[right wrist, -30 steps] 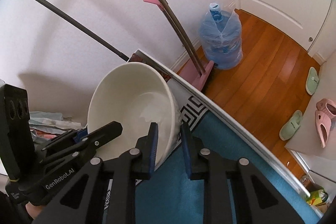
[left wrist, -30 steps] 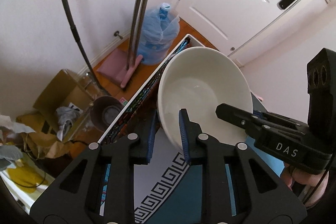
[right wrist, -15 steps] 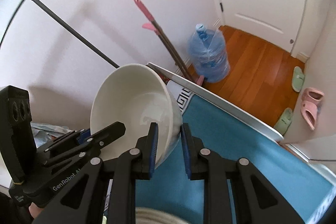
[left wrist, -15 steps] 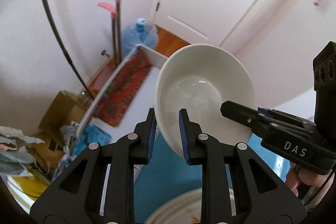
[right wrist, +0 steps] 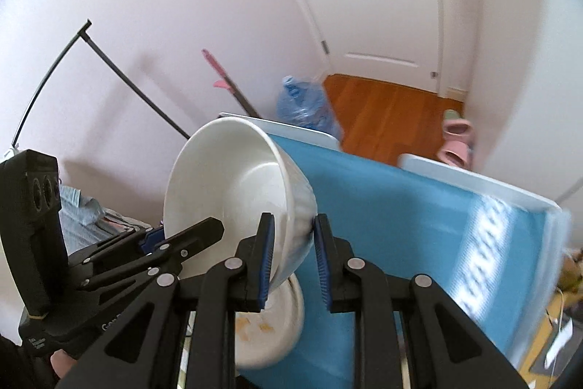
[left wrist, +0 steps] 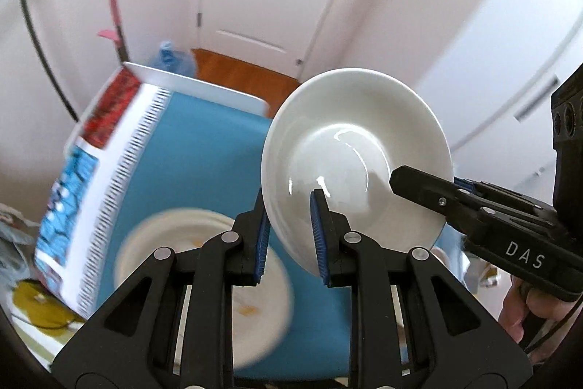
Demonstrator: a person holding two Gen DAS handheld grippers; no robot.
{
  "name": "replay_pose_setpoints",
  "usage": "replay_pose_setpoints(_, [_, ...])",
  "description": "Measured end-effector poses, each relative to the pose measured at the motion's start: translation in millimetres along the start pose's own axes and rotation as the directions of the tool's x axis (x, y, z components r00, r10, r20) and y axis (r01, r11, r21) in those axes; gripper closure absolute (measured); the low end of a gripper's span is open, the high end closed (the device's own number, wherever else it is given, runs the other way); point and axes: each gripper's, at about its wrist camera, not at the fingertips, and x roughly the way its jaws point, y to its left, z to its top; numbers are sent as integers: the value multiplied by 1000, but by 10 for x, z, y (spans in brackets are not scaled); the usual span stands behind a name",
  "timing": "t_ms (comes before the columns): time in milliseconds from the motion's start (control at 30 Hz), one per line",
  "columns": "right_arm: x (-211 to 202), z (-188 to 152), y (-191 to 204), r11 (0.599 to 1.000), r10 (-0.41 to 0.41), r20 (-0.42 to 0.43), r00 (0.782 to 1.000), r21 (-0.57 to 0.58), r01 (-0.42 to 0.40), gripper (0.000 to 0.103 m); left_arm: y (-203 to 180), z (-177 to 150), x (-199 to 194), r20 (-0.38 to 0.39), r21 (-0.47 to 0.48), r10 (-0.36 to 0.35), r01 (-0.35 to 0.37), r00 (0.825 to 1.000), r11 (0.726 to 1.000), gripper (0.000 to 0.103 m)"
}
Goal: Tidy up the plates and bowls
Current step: 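Lift the small white bowl with both grippers and carry it over the table, then lower the small white bowl into the cream bowl with both grippers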
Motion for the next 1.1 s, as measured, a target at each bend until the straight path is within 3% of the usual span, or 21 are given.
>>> replay_pose_setpoints(233, [-670, -610, -516, 995, -63, 30, 998, 76, 61, 83, -865, -467, -59, -48, 91, -61, 65, 997, 994, 84])
replay_pose_setpoints(433, [-856, -1072, -910, 978, -126, 18, 992, 168, 121, 83, -1332, -783, 162, -152, 194, -79, 109, 985, 975, 84])
replay_pose_setpoints(733, [-534, -1597, -1318, 942, -150, -70, 986, 293, 164, 83, -1514, -1178, 724, -298, 308, 1, 96, 954, 946, 84])
replay_pose_setpoints(1100, [-330, -1730, -1411, 931, -177, -111, 978, 302, 203, 83, -1611, -1289, 958, -292, 454, 113, 34, 950, 890, 84])
